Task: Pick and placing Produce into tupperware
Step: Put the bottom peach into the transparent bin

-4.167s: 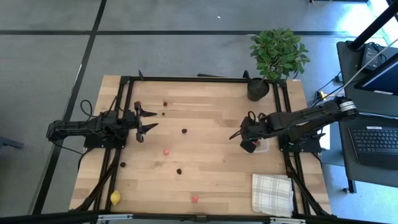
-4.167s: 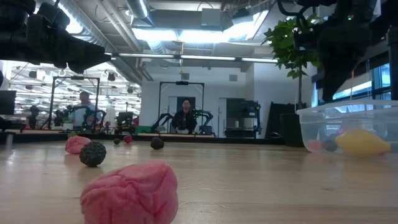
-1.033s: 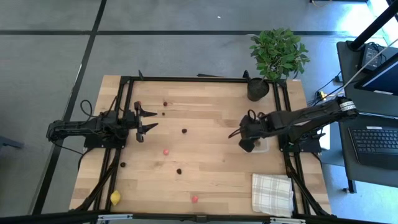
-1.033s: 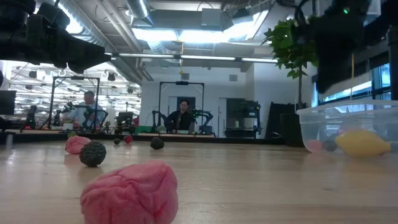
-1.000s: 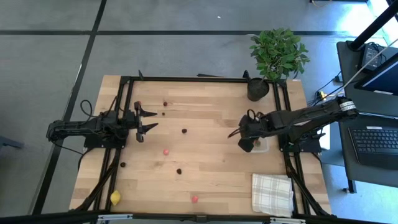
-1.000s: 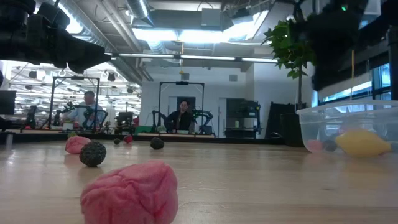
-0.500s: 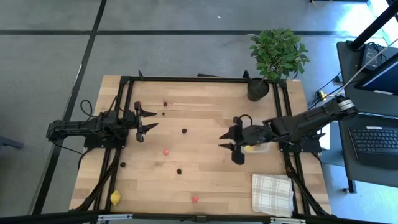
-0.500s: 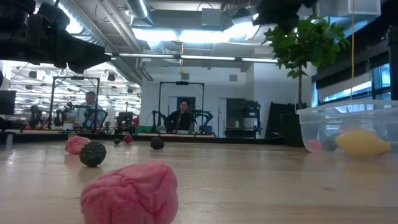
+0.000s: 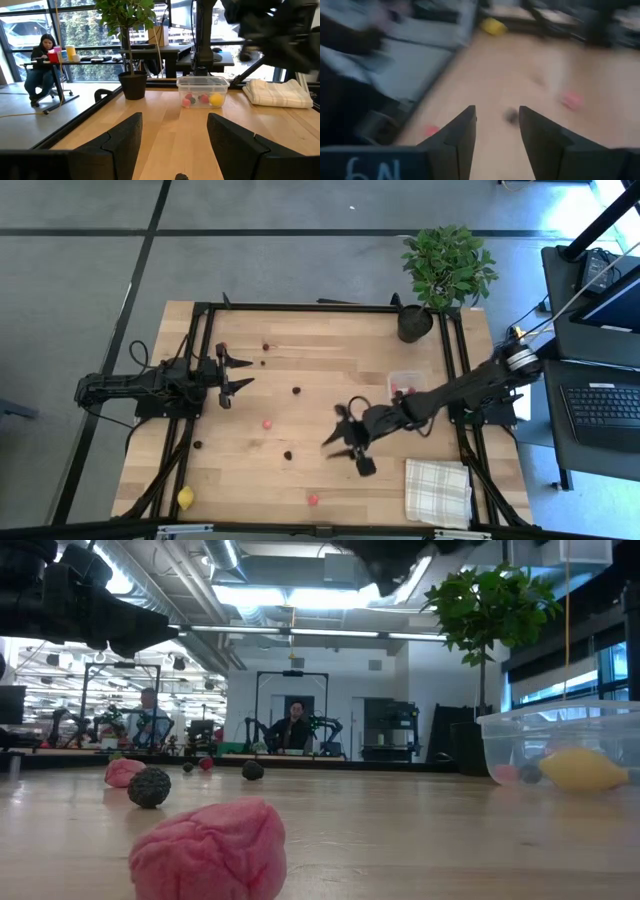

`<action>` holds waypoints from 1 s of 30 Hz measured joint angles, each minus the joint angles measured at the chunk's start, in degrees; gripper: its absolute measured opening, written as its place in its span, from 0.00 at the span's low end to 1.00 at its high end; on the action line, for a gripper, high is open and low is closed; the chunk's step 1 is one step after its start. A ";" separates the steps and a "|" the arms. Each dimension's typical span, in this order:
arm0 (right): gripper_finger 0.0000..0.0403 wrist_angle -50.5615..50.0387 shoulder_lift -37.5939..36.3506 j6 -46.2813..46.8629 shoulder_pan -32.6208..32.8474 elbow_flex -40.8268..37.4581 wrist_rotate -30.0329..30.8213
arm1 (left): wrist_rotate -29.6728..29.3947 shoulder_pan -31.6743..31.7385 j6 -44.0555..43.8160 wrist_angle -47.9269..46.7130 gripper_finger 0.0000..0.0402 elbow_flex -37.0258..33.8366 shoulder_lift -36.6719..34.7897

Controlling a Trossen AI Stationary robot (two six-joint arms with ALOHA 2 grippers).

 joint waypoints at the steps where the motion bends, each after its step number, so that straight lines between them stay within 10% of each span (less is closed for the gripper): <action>1: 0.38 3.08 1.56 0.00 0.02 0.00 -2.89 | 0.00 0.00 0.00 0.00 0.54 -0.01 0.00; 19: 0.38 25.42 22.76 1.84 3.87 0.11 -8.32 | 0.00 0.00 -0.02 -0.01 0.54 -0.02 -0.02; 30: 0.61 31.59 27.16 3.59 5.16 0.20 -7.81 | 0.00 0.00 -0.04 -0.01 0.54 0.00 0.00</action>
